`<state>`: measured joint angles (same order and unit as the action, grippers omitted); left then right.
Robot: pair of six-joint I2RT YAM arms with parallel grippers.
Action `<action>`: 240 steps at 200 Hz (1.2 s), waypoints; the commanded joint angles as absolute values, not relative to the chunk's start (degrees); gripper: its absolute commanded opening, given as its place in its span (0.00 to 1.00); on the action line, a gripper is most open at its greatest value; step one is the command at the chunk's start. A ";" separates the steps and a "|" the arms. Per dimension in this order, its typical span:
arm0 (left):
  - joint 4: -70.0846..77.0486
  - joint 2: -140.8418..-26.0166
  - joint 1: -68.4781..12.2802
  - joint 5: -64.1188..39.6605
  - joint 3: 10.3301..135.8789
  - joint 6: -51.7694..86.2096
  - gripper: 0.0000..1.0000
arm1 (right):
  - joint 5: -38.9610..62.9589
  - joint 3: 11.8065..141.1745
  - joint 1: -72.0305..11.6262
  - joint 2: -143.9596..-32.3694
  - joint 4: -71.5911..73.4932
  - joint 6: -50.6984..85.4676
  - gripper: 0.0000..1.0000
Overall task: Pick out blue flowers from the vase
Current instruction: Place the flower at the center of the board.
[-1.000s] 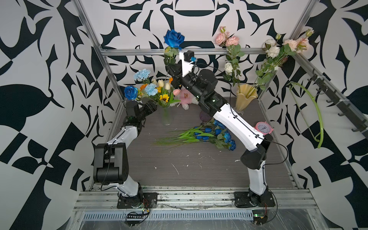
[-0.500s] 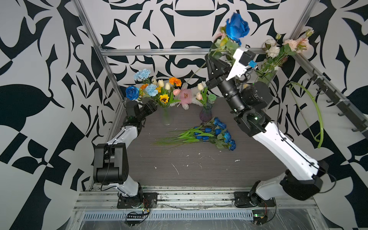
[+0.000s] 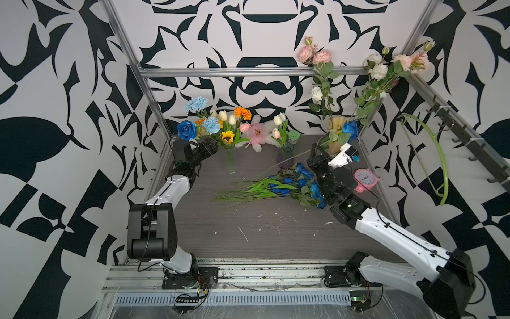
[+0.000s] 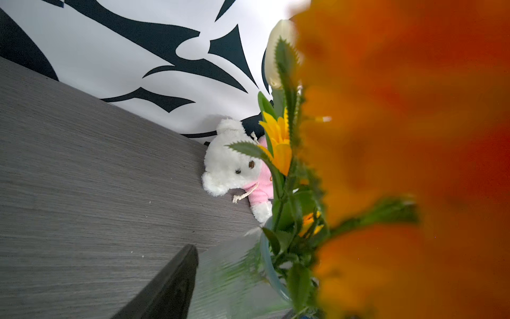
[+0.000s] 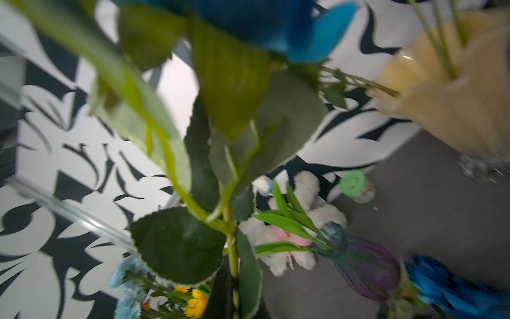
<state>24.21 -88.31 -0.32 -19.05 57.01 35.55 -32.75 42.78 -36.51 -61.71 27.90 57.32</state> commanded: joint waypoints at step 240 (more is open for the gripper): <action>20.43 -82.00 -2.59 -19.97 56.36 34.52 0.77 | -21.06 43.97 -29.72 -83.74 14.56 76.34 0.57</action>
